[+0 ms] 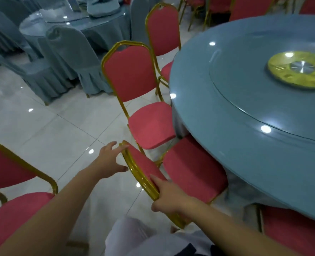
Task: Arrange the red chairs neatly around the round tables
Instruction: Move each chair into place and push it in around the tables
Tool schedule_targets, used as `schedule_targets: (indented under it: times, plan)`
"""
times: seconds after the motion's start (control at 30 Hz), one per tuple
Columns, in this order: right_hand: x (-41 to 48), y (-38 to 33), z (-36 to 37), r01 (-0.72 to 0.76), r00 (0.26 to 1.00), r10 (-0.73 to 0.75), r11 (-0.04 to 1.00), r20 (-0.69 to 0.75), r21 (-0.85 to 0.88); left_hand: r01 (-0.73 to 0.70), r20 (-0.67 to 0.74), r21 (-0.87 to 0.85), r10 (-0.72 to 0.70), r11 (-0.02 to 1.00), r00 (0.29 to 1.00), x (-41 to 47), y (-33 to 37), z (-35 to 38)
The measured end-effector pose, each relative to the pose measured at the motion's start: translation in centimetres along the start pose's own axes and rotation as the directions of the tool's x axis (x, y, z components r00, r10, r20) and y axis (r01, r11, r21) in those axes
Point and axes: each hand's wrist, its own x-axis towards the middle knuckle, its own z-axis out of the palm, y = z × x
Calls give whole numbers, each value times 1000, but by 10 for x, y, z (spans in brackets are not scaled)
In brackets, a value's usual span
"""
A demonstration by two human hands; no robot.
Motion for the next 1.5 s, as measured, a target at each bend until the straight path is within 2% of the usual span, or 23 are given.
schedule_targets:
  times: [0.1, 0.23, 0.33, 0.43, 0.5, 0.53, 0.6, 0.63, 0.73, 0.83, 0.93, 1.0, 1.1, 1.2, 1.33, 1.5]
  plan:
    - [2, 2, -3, -9, 1000, 9, 1000, 20, 10, -60, 59, 128, 53, 990, 997, 36, -13, -12]
    - [-1, -4, -9, -53, 996, 56, 998, 64, -36, -240, 170, 222, 205, 945, 964, 79, -23, -27]
    - [-3, -4, -5, -129, 991, 128, 991, 50, 23, -483, 288, 199, 420, 853, 860, 107, -21, -30]
    - [-11, -13, 10, -240, 964, 256, 952, -68, 190, -639, 347, 20, 594, 769, 726, 128, -26, -28]
    - [-15, -27, 30, -295, 896, 382, 894, -228, 338, -672, 361, 0, 627, 740, 690, 135, -33, -26]
    - [-15, -36, 42, -331, 825, 456, 869, -334, 368, -681, 362, 4, 634, 732, 684, 136, -36, -25]
    - [-9, -53, 62, -457, 636, 554, 831, -537, 317, -686, 351, -1, 643, 727, 681, 140, -41, -23]
    - [-6, -57, 67, -508, 566, 578, 806, -588, 304, -687, 354, -6, 645, 726, 678, 142, -42, -22]
    - [-9, -63, 65, -595, 495, 643, 741, -585, 311, -719, 399, 30, 651, 695, 646, 135, -35, -22]
    - [-33, -68, 80, -648, 458, 695, 688, -554, 327, -775, 494, 14, 669, 632, 555, 112, -33, -14]
    - [-61, -74, 119, -652, 393, 734, 647, -553, 395, -828, 520, -37, 718, 560, 463, 78, -43, 6]
    - [-77, -77, 141, -657, 394, 740, 641, -545, 396, -845, 530, -53, 732, 531, 427, 57, -58, 24]
    - [-81, -85, 161, -625, 405, 705, 678, -582, 387, -836, 492, -103, 758, 540, 429, 46, -75, 38]
    - [-80, -85, 160, -616, 374, 700, 678, -609, 401, -845, 503, -120, 766, 521, 401, 54, -69, 44]
    - [-81, -83, 162, -630, 386, 692, 681, -610, 373, -837, 549, -154, 750, 525, 369, 56, -71, 42]
    - [-76, -89, 165, -622, 418, 674, 701, -609, 348, -835, 575, -129, 727, 535, 376, 64, -74, 31]
